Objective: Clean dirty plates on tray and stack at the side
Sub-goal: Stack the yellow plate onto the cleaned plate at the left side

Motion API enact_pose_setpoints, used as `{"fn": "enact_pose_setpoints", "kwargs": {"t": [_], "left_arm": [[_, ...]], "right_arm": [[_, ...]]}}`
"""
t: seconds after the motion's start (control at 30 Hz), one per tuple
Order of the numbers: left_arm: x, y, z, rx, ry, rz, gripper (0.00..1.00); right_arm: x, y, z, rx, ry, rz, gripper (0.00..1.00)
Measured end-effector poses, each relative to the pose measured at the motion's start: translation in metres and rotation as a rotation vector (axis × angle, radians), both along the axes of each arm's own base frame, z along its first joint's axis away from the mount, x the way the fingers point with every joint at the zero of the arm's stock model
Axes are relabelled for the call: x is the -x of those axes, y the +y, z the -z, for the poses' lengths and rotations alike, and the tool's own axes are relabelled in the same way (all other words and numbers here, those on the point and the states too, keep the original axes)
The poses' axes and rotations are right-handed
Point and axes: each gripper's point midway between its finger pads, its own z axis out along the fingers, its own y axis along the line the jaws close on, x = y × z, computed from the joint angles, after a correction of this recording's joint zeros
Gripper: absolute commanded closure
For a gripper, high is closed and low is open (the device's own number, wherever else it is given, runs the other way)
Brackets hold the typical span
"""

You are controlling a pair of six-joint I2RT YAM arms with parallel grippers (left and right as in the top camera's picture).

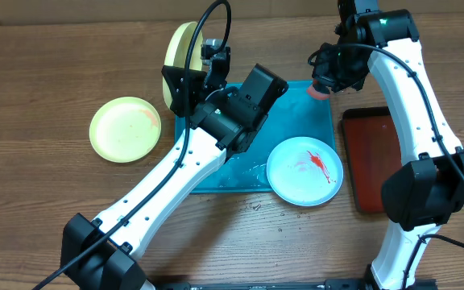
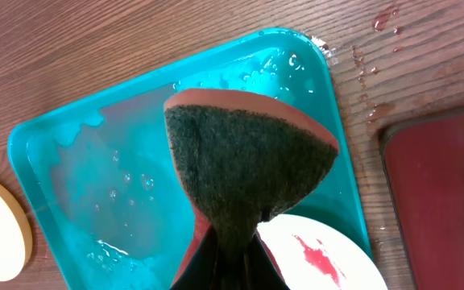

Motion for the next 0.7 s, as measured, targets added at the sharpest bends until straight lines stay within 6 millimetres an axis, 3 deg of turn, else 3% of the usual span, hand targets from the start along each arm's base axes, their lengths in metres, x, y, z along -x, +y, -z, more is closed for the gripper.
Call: {"fn": "enact_pose_setpoints", "kwargs": {"t": [0.17, 0.27, 0.37, 0.57, 0.7], "left_arm": [[-0.006, -0.007, 0.018, 0.078, 0.068, 0.057, 0.96], [-0.011, -0.009, 0.041, 0.164, 0.17, 0.108, 0.95], [-0.016, 0.002, 0.071, 0.295, 0.297, 0.133, 0.95], [-0.026, 0.062, 0.122, 0.681, 0.463, 0.072, 0.96], [-0.025, 0.115, 0.137, 0.932, 0.456, -0.007, 0.96]], "right_arm": [[0.0, 0.0, 0.0, 0.001, 0.002, 0.0, 0.96], [0.001, 0.0, 0.0, 0.001, 0.004, -0.001, 0.96], [0.002, 0.0, 0.001, 0.002, 0.009, -0.002, 0.96], [0.003, 0.0, 0.001, 0.006, 0.011, -0.012, 0.96], [0.003, 0.0, 0.001, 0.006, 0.011, -0.015, 0.96]]}}
